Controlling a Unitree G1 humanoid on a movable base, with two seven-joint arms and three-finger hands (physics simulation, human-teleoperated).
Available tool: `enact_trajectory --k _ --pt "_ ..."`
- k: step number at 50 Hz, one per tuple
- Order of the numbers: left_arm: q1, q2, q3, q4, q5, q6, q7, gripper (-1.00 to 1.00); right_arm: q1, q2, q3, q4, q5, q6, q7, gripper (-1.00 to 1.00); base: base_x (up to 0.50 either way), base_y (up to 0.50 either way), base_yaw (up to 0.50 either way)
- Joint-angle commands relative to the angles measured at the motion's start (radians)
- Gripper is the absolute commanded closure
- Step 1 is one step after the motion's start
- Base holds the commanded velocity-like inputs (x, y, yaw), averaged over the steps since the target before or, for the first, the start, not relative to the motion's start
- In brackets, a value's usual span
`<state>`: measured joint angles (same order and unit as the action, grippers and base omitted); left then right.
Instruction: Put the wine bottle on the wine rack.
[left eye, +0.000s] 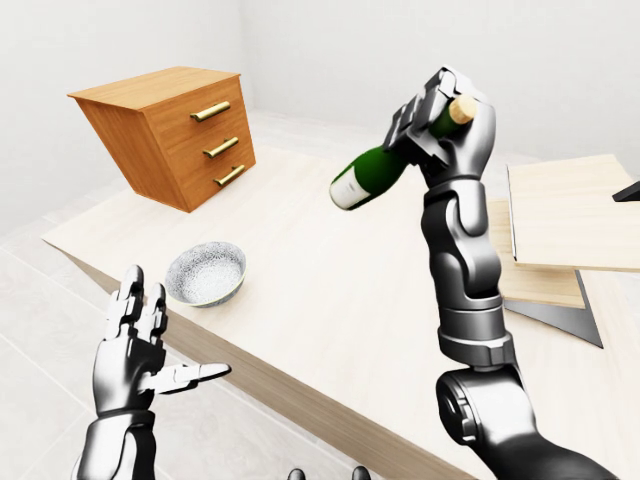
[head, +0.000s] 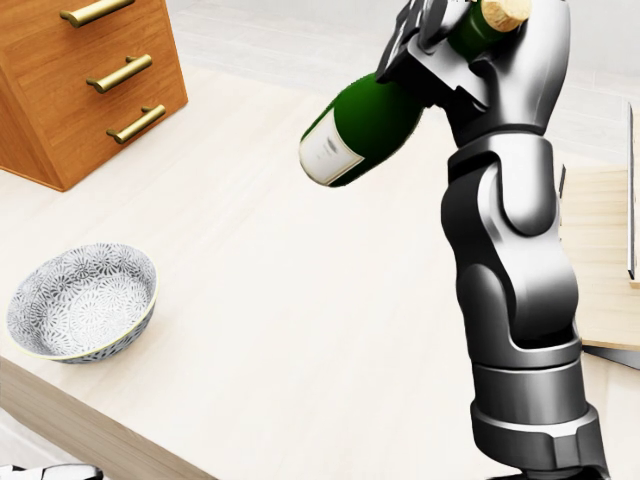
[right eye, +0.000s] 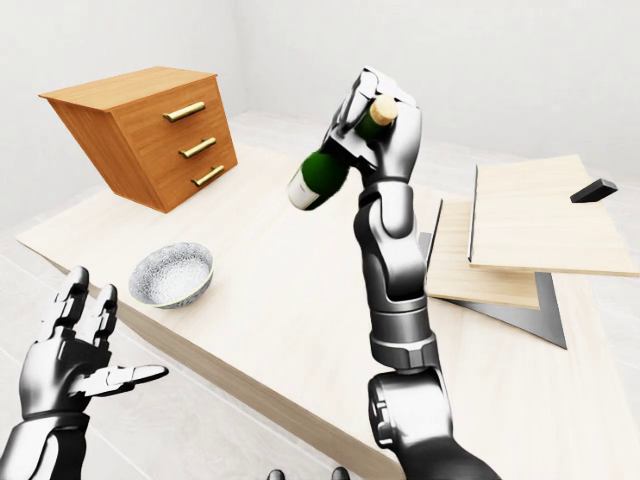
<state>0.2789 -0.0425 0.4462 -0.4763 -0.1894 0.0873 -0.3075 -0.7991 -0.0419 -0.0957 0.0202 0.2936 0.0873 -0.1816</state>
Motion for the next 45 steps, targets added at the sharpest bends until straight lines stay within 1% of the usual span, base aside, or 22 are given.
enact_trajectory --k 1,2,11,12,14,19,31,34,40,43,45 --pt "-0.002 -0.001 -0.003 0.008 0.004 0.0 -0.002 -1.0 -0.062 -0.133 -0.101 -0.029 0.182 0.0 -0.057 1.0 0.0 0.0 0.0" --pt "-0.002 -0.001 -0.003 0.008 0.004 0.0 -0.002 -1.0 -0.062 -0.135 -0.1 -0.029 0.185 0.0 -0.059 1.0 0.0 0.0 0.0" --pt "-0.003 0.0 -0.004 0.003 0.004 0.0 0.001 -1.0 -0.084 -0.244 -0.131 -0.018 0.259 0.0 -0.085 1.0 0.0 0.0 0.0" --pt "-0.003 -0.001 -0.004 0.008 0.004 0.0 0.0 -1.0 -0.083 -0.247 -0.129 -0.018 0.265 0.0 -0.088 1.0 0.0 0.0 0.0" --pt "-0.003 -0.001 -0.005 0.018 0.007 0.0 0.0 -1.0 -0.085 -0.276 -0.143 -0.025 0.279 0.0 -0.094 1.0 0.0 0.0 0.0" --pt "0.001 -0.003 -0.009 0.017 0.007 0.0 0.0 -1.0 -0.092 -0.32 -0.163 -0.01 0.305 0.0 -0.1 1.0 0.0 0.0 0.0" --pt "0.002 -0.002 -0.011 0.015 0.006 0.0 0.005 -1.0 -0.099 -0.393 -0.187 0.062 0.333 0.0 -0.091 1.0 0.0 0.0 0.0" --pt "0.006 -0.004 -0.013 0.005 0.006 0.0 0.006 -1.0 -0.124 -0.424 -0.223 0.104 0.359 0.0 -0.097 1.0 0.0 0.0 0.0" --pt "0.007 -0.005 -0.013 0.005 0.007 0.0 0.007 -1.0 -0.139 -0.487 -0.237 0.135 0.396 0.0 -0.115 1.0 0.0 0.0 0.0" --pt "0.006 -0.007 -0.015 0.004 0.01 0.0 0.009 -1.0 -0.141 -0.497 -0.243 0.148 0.419 0.0 -0.116 1.0 0.0 0.0 0.0" --pt "0.003 -0.008 -0.021 -0.011 0.01 0.0 0.014 -1.0 -0.135 -0.519 -0.245 0.146 0.424 0.0 -0.124 1.0 0.0 0.0 0.0"
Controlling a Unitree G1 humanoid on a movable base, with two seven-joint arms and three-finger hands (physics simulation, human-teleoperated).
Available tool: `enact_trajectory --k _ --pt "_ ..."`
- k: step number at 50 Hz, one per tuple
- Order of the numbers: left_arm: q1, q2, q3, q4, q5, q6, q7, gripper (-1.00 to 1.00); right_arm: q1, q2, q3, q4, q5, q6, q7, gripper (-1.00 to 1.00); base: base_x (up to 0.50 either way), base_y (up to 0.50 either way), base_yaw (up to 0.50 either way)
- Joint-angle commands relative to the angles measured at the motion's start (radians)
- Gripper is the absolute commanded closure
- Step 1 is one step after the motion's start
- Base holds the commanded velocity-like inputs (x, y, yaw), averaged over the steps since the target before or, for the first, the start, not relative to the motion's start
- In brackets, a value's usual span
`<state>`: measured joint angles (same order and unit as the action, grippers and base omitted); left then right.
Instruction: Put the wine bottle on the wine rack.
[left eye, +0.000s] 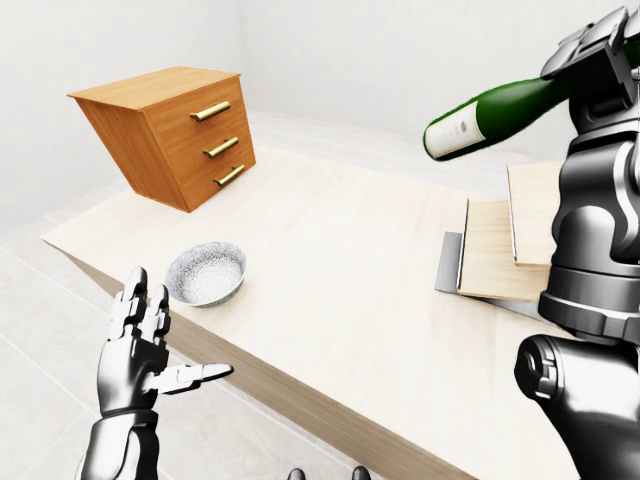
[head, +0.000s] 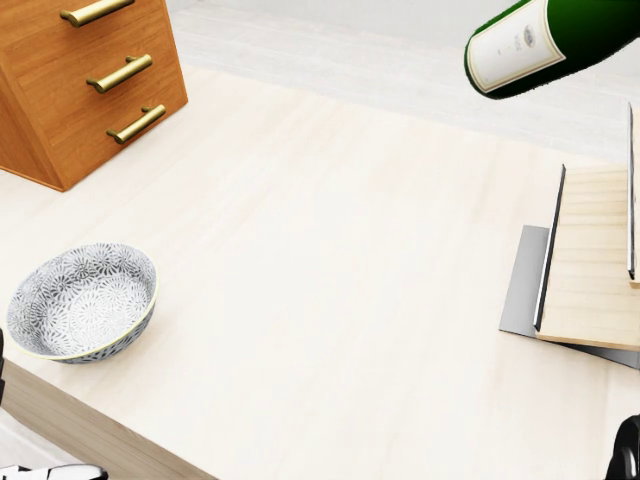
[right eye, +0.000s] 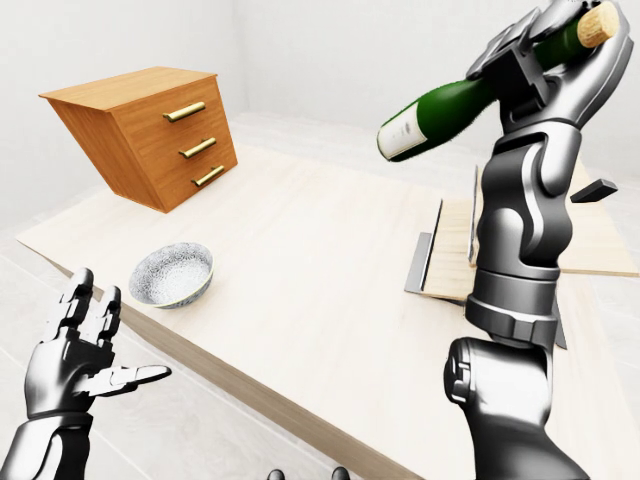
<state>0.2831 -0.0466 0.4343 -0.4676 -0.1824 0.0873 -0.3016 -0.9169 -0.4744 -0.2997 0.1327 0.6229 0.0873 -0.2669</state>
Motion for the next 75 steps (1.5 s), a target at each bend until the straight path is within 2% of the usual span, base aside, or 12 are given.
enact_trajectory --k 1,6,9,22,24,27,37,46,48,54,59,75 --pt "-0.001 -0.003 -0.009 -0.021 0.003 0.0 0.009 -1.0 -0.017 -0.087 -0.04 0.033 0.097 0.0 -0.039 1.0 0.0 0.0 0.0" --pt "0.003 -0.005 -0.014 -0.039 0.001 0.0 0.009 -1.0 0.008 -0.142 -0.089 0.009 0.147 0.0 -0.057 1.0 0.0 0.0 0.0" --pt "0.005 -0.007 -0.013 -0.032 0.002 0.0 0.007 -1.0 0.017 -0.148 -0.147 0.003 0.225 0.0 -0.088 1.0 0.0 0.0 0.0" --pt "0.0 -0.006 -0.023 -0.072 0.01 0.0 0.017 -1.0 0.107 -0.269 -0.176 0.001 0.366 0.0 -0.12 1.0 0.0 0.0 0.0" --pt "-0.001 -0.006 -0.027 -0.068 0.02 0.0 0.018 -1.0 0.093 -0.263 -0.221 0.01 0.445 0.0 -0.145 1.0 0.0 0.0 0.0" --pt "-0.01 -0.003 -0.028 -0.057 0.018 0.0 0.02 -1.0 0.122 -0.301 -0.199 -0.01 0.481 0.0 -0.159 1.0 0.0 0.0 0.0" --pt "-0.019 0.009 -0.027 -0.07 0.013 0.0 0.026 -1.0 0.19 -0.383 -0.218 -0.01 0.583 0.0 -0.171 1.0 0.0 0.0 0.0" --pt "-0.022 0.01 -0.029 -0.052 0.026 0.0 0.033 -1.0 0.26 -0.46 -0.274 -0.008 0.695 0.0 -0.182 1.0 0.0 0.0 0.0" --pt "-0.021 0.011 -0.027 -0.058 0.022 0.0 0.033 -1.0 0.287 -0.473 -0.288 -0.005 0.718 0.0 -0.174 1.0 0.0 0.0 0.0" --pt "-0.024 0.009 -0.026 -0.043 0.023 0.0 0.033 -1.0 0.363 -0.51 -0.346 -0.069 0.833 0.0 -0.257 1.0 0.0 0.0 0.0" --pt "-0.011 0.006 -0.023 -0.068 0.013 0.0 0.029 -1.0 0.427 -0.536 -0.389 -0.095 0.899 0.0 -0.257 1.0 0.0 0.0 0.0" --pt "-0.009 -0.001 -0.02 -0.093 0.012 0.0 0.031 -1.0 0.504 -0.592 -0.43 -0.074 0.979 0.0 -0.257 1.0 0.0 0.0 0.0"
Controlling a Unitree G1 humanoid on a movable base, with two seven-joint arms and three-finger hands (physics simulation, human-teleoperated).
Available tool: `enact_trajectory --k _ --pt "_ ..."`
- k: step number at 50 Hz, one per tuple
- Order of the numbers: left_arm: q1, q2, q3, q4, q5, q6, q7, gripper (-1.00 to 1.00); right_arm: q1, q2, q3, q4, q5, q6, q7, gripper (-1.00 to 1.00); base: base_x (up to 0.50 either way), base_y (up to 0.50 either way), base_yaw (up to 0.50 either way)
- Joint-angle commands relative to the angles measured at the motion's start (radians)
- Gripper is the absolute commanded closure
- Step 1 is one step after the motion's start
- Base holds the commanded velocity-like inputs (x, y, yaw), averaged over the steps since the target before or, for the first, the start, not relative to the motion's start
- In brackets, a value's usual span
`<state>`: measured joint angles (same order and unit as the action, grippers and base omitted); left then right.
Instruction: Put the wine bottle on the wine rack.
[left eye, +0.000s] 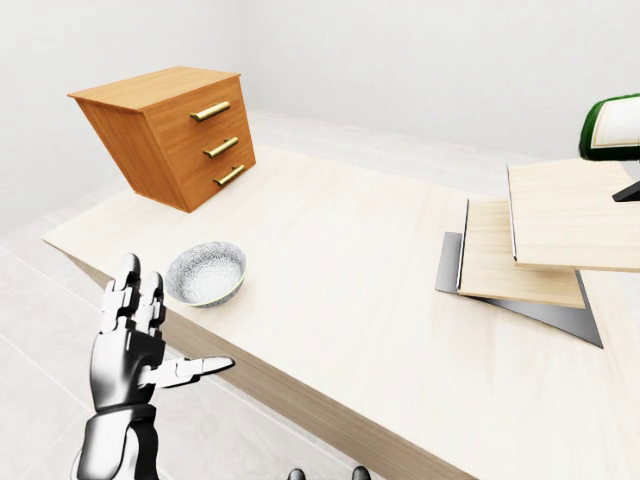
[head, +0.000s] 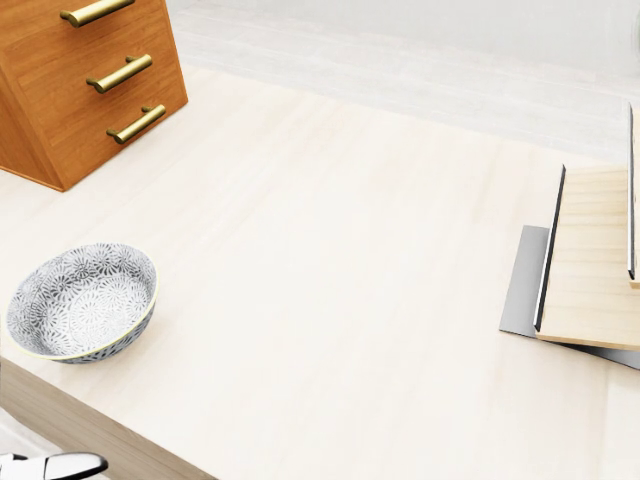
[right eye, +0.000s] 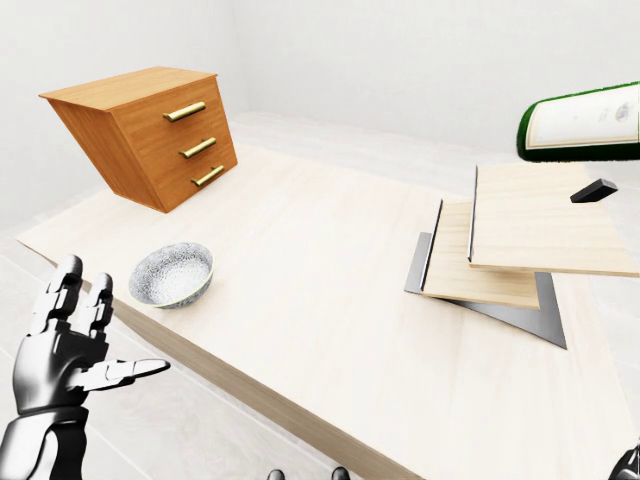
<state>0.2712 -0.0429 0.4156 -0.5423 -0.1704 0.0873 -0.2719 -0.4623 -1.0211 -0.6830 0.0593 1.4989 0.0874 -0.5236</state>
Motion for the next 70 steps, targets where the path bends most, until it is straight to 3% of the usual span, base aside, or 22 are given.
enact_trajectory --k 1,24,37,42,70 --pt "0.004 -0.005 -0.002 -0.021 0.002 0.0 0.001 -1.0 0.047 -0.051 -0.045 0.004 0.107 0.0 0.0 1.0 0.0 0.0 0.0" --pt "0.019 -0.017 -0.016 -0.036 0.017 0.0 -0.006 -1.0 -0.039 -0.126 0.057 0.247 -0.006 0.0 0.023 1.0 0.0 0.0 0.0" --pt "0.017 -0.017 -0.019 -0.029 0.024 0.0 -0.006 -1.0 -0.08 -0.128 0.064 0.316 -0.023 0.0 0.037 1.0 0.0 0.0 0.0" --pt "0.019 -0.017 -0.018 -0.028 0.024 0.0 -0.007 -1.0 -0.121 -0.142 0.103 0.351 -0.031 0.0 0.041 1.0 0.0 0.0 0.0" --pt "0.022 -0.019 -0.034 -0.03 0.038 0.0 -0.001 -1.0 -0.027 0.013 0.07 0.36 -0.138 0.0 0.136 1.0 0.0 0.0 0.0"
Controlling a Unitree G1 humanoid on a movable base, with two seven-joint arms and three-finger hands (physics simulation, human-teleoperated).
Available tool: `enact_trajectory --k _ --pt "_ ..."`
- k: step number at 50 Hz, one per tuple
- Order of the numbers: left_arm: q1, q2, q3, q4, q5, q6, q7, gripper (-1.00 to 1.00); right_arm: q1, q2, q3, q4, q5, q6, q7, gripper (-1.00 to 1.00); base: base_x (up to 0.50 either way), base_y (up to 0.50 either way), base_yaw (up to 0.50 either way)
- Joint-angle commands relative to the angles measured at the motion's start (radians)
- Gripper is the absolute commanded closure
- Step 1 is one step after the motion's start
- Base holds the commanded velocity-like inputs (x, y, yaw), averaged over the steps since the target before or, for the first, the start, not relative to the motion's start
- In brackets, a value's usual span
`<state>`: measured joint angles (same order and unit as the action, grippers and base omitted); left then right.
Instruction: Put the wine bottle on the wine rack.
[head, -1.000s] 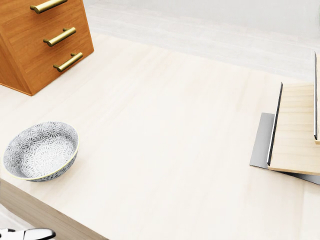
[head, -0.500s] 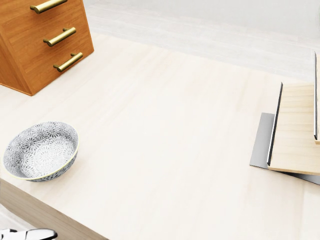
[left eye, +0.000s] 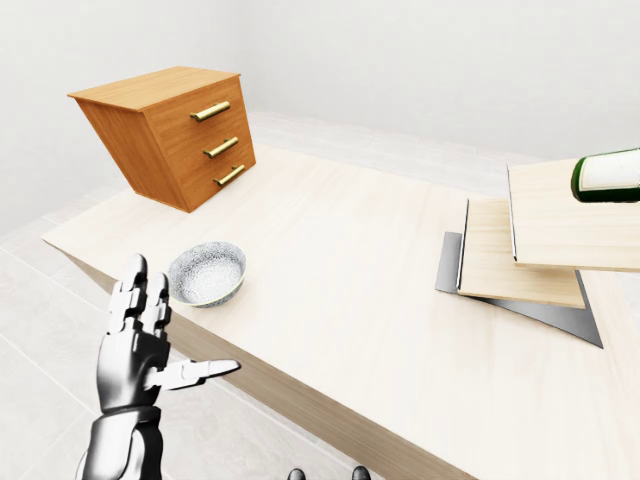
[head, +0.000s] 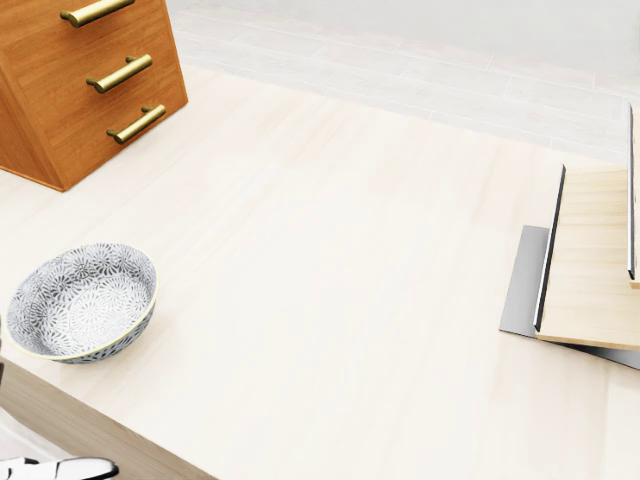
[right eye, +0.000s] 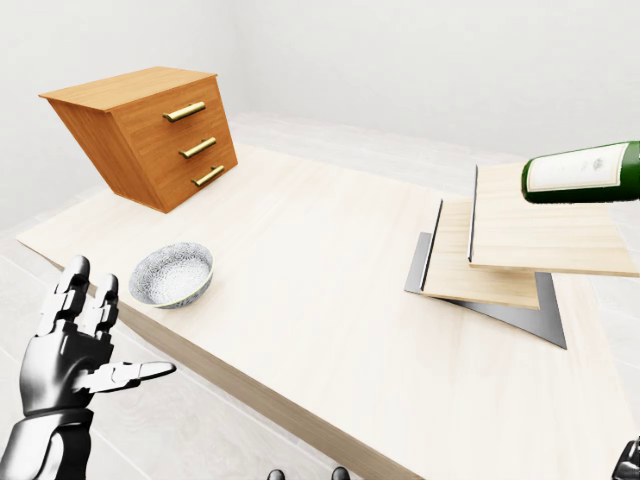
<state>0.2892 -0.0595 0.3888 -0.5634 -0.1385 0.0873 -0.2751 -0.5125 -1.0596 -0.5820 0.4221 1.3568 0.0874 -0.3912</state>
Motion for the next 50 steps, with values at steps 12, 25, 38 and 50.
enact_trajectory --k 12,25,38,50 --pt "0.008 -0.005 -0.016 -0.007 0.014 0.0 0.002 -1.0 0.025 0.113 -0.027 -0.005 0.005 0.0 0.019 1.0 0.0 0.0 0.0" --pt "0.004 -0.002 -0.011 0.014 0.012 0.0 -0.003 -1.0 -0.008 0.165 0.015 0.029 -0.024 0.0 0.05 1.0 0.0 0.0 0.0" --pt "-0.002 0.006 -0.003 0.045 0.005 0.0 -0.004 -1.0 -0.022 0.201 0.042 0.063 -0.069 0.0 0.085 1.0 0.0 0.0 0.0" --pt "0.005 0.003 -0.01 0.037 0.007 0.0 -0.001 -1.0 -0.041 0.22 0.063 0.133 -0.124 0.0 0.142 1.0 0.0 0.0 0.0"
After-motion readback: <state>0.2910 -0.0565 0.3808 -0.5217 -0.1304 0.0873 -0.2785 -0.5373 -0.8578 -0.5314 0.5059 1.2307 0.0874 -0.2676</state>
